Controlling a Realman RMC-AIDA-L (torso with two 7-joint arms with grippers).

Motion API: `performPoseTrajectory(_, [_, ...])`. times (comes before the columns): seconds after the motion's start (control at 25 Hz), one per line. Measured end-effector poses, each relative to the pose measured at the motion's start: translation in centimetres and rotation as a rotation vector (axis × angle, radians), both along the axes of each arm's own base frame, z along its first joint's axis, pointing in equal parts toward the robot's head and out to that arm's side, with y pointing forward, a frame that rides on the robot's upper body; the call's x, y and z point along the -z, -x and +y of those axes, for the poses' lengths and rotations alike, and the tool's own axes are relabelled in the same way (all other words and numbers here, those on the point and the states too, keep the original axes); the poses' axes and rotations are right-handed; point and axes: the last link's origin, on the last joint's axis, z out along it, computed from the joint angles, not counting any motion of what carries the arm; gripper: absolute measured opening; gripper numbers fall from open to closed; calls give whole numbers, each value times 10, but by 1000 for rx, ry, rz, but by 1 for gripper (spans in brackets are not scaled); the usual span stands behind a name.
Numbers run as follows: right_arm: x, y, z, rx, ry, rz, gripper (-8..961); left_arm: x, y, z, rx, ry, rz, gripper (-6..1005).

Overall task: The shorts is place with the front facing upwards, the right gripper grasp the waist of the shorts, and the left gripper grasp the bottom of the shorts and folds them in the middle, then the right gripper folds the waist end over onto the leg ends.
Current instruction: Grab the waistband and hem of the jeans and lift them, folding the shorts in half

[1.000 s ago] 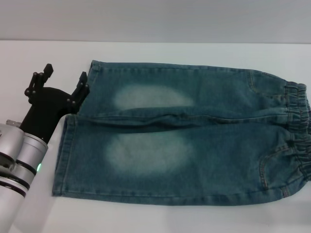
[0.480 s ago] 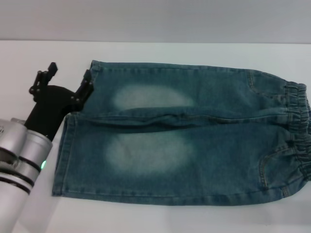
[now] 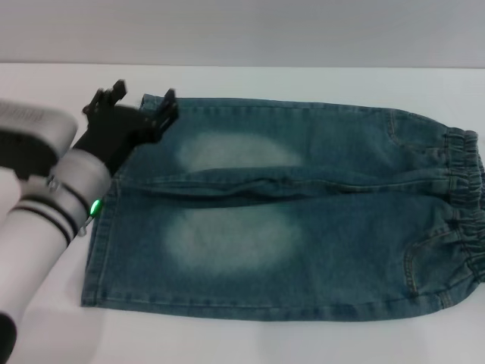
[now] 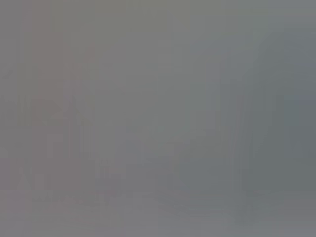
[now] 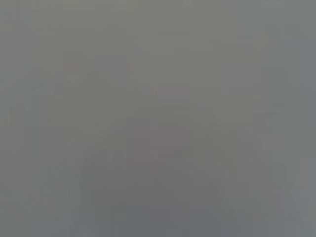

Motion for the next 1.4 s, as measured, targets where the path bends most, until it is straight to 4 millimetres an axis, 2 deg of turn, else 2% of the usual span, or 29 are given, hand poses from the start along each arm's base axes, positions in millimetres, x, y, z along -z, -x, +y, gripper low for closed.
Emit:
performPoseTrajectory(0.04, [-5, 2, 7, -15, 38, 21, 750, 1, -3, 2, -7, 17, 11, 825])
performPoseTrajectory(0.08, [-11, 8, 19, -46, 105, 40, 750, 0, -15, 6, -13, 43, 18, 825])
performPoseTrajectory(0.16, [-13, 11, 26, -58, 139, 34, 749, -1, -25, 8, -17, 68, 18, 825])
performPoseTrajectory(0.4, [-10, 20, 52, -44, 363, -31, 748, -1, -35, 10, -46, 131, 27, 824])
performPoseTrajectory(0.6, [-3, 18, 64, 98, 533, -149, 746, -1, -38, 10, -53, 169, 28, 824])
performPoseTrajectory(0.68, [-7, 20, 65, 178, 560, -233, 746, -1, -39, 10, -49, 168, 25, 824])
performPoseTrajectory(0.76, [-26, 23, 67, 253, 553, -297, 745, 0, -41, 9, -45, 176, 24, 824])
performPoseTrajectory(0.84, [-48, 24, 66, 308, 551, -296, 743, -1, -43, 8, -47, 191, 22, 824])
performPoseTrajectory(0.92, [-57, 24, 62, 364, 592, -270, 739, -3, -42, 5, -60, 215, 20, 824])
performPoseTrajectory(1.12, [-67, 21, 60, 487, 629, -335, 728, -6, -40, -2, -92, 276, 20, 823])
performPoseTrajectory(1.4, [-73, 22, 55, 553, 649, -377, 713, -15, -38, -8, -147, 396, 30, 823])
